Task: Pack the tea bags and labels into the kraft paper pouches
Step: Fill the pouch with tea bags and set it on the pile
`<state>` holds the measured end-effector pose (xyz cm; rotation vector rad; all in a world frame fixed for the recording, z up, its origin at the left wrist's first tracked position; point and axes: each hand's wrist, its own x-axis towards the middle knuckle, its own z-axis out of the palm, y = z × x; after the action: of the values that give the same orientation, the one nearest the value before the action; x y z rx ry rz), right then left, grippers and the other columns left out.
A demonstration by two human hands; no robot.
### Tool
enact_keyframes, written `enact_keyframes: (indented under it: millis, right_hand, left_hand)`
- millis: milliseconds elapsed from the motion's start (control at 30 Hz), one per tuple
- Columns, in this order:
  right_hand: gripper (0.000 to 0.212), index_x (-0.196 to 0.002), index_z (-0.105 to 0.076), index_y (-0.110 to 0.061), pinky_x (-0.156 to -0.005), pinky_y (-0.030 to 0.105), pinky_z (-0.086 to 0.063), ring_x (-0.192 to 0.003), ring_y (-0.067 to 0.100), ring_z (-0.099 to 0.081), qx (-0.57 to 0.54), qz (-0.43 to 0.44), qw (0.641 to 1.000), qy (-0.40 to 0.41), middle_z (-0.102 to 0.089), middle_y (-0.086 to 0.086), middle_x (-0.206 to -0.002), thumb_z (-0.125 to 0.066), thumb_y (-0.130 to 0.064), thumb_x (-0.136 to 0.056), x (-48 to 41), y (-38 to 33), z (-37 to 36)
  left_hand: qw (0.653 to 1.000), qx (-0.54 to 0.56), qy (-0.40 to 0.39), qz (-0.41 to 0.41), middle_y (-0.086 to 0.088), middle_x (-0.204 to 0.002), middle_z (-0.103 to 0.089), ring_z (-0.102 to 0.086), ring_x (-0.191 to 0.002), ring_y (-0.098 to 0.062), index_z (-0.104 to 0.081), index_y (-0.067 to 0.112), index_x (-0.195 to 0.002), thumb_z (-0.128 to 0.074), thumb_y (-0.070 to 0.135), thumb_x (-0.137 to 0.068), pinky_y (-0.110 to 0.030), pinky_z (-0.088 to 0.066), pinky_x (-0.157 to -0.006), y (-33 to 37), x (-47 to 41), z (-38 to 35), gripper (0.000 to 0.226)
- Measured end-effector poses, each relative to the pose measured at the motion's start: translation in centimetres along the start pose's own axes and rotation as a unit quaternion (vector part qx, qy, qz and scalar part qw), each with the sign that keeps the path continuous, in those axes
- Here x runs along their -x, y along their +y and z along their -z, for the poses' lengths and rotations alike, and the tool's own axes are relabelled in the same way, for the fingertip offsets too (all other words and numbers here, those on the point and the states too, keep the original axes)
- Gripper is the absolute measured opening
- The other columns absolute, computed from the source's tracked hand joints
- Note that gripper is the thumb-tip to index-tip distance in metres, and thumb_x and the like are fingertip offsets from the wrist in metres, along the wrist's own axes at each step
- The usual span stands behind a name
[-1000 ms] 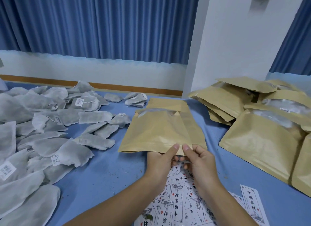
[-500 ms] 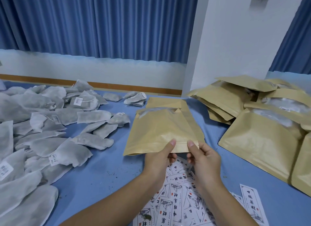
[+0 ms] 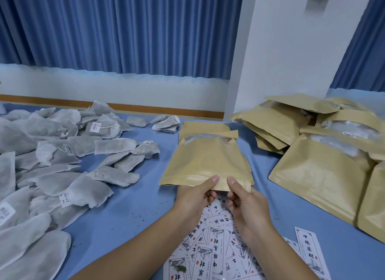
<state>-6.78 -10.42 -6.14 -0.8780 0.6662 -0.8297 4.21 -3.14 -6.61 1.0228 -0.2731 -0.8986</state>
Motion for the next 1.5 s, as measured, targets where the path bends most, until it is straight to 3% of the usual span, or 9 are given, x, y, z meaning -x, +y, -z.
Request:
enact_keyframes:
  millis: [267,467,567,633,733,900,1067,1333,1500]
  right_hand:
    - [0.014,-0.091,-0.07,-0.005,-0.055,0.026,-0.051,-0.054,0.015,-0.05,0.03,0.021,0.999,-0.022,-0.055,0.005,-0.062,-0.08,-0.011,-0.083,0.0,-0.2,-0.5]
    - [0.019,-0.073,-0.065,-0.008,-0.06,0.029,-0.051,-0.058,0.02,-0.053,-0.026,-0.007,1.0,-0.013,-0.055,0.007,-0.061,-0.081,-0.014,-0.08,0.1,0.3,-0.7]
    - [0.032,-0.064,-0.056,-0.013,-0.051,0.025,-0.048,-0.049,0.015,-0.048,-0.005,0.015,0.999,0.029,-0.055,0.004,-0.058,-0.083,-0.02,-0.08,-0.2,-0.2,-0.5]
    - [0.038,-0.066,-0.05,-0.014,-0.048,0.023,-0.045,-0.047,0.014,-0.048,-0.004,0.024,0.998,0.05,-0.056,0.003,-0.056,-0.084,-0.021,-0.08,-0.4,-0.4,-0.2]
    - [0.027,-0.07,-0.058,-0.009,-0.05,0.024,-0.047,-0.053,0.016,-0.05,-0.019,0.002,1.0,0.019,-0.055,0.006,-0.061,-0.083,-0.015,-0.08,-0.3,0.1,-0.2]
    - [0.018,-0.074,-0.068,-0.008,-0.068,0.035,-0.049,-0.058,0.02,-0.05,0.022,0.01,1.0,-0.001,-0.054,0.006,-0.062,-0.082,-0.014,-0.08,0.0,0.5,-0.6]
    - [0.013,-0.084,-0.069,-0.009,-0.05,0.024,-0.045,-0.054,0.012,-0.051,-0.004,0.011,1.0,0.011,-0.059,0.003,-0.067,-0.08,-0.012,-0.082,0.1,0.3,-0.8]
    - [0.016,-0.078,-0.06,-0.004,-0.067,0.035,-0.048,-0.055,0.019,-0.045,0.001,0.026,1.0,-0.009,-0.048,0.007,-0.06,-0.075,-0.003,-0.085,0.2,0.3,-1.3]
    - [0.008,-0.091,-0.068,-0.006,-0.059,0.029,-0.045,-0.053,0.013,-0.044,-0.03,0.039,0.999,0.012,-0.053,0.003,-0.065,-0.074,-0.005,-0.086,0.1,0.2,-1.2]
  left_hand:
    - [0.999,-0.005,0.008,-0.039,-0.008,-0.068,-0.061,-0.052,-0.055,-0.015,-0.068,0.002,-0.086,-0.08,0.007,-0.08,-0.037,-0.046,-0.076,0.1,0.0,-0.5,0.014]
    - [0.999,-0.001,-0.011,-0.052,-0.011,-0.078,-0.065,-0.054,-0.057,-0.016,-0.07,0.002,-0.098,-0.079,0.013,-0.083,-0.032,-0.045,-0.065,-0.2,0.4,-0.7,0.021]
    - [0.998,0.008,0.002,-0.062,-0.006,-0.076,-0.065,-0.053,-0.056,-0.016,-0.068,0.006,-0.106,-0.077,0.018,-0.086,-0.029,-0.047,-0.058,-0.2,0.4,-0.7,0.025]
    - [0.998,0.0,0.008,-0.058,-0.008,-0.07,-0.061,-0.053,-0.055,-0.015,-0.068,0.004,-0.103,-0.078,0.02,-0.086,-0.028,-0.047,-0.057,-0.2,0.4,-0.5,0.025]
    - [0.999,-0.001,0.004,-0.051,-0.006,-0.069,-0.06,-0.052,-0.055,-0.014,-0.068,0.002,-0.104,-0.077,0.016,-0.086,-0.027,-0.047,-0.058,-0.4,0.3,-0.3,0.024]
    - [0.999,0.009,-0.008,-0.05,-0.009,-0.077,-0.062,-0.052,-0.057,-0.015,-0.067,0.0,-0.109,-0.076,0.013,-0.087,-0.027,-0.048,-0.057,-0.6,0.5,-0.5,0.027]
    - [0.998,0.021,0.021,-0.057,-0.006,-0.072,-0.063,-0.05,-0.054,-0.014,-0.065,0.001,-0.105,-0.076,0.009,-0.085,-0.028,-0.047,-0.055,-0.7,0.3,-0.6,0.024]
    - [0.998,-0.004,0.019,-0.056,-0.002,-0.053,-0.048,-0.048,-0.05,-0.016,-0.065,0.006,-0.084,-0.076,0.008,-0.085,-0.037,-0.045,-0.071,-0.8,0.2,-0.7,0.011]
    - [0.995,0.048,0.055,-0.063,-0.009,-0.061,-0.055,-0.045,-0.048,-0.017,-0.066,-0.001,-0.1,-0.075,0.016,-0.088,-0.031,-0.047,-0.052,-0.8,0.4,-0.9,0.023]
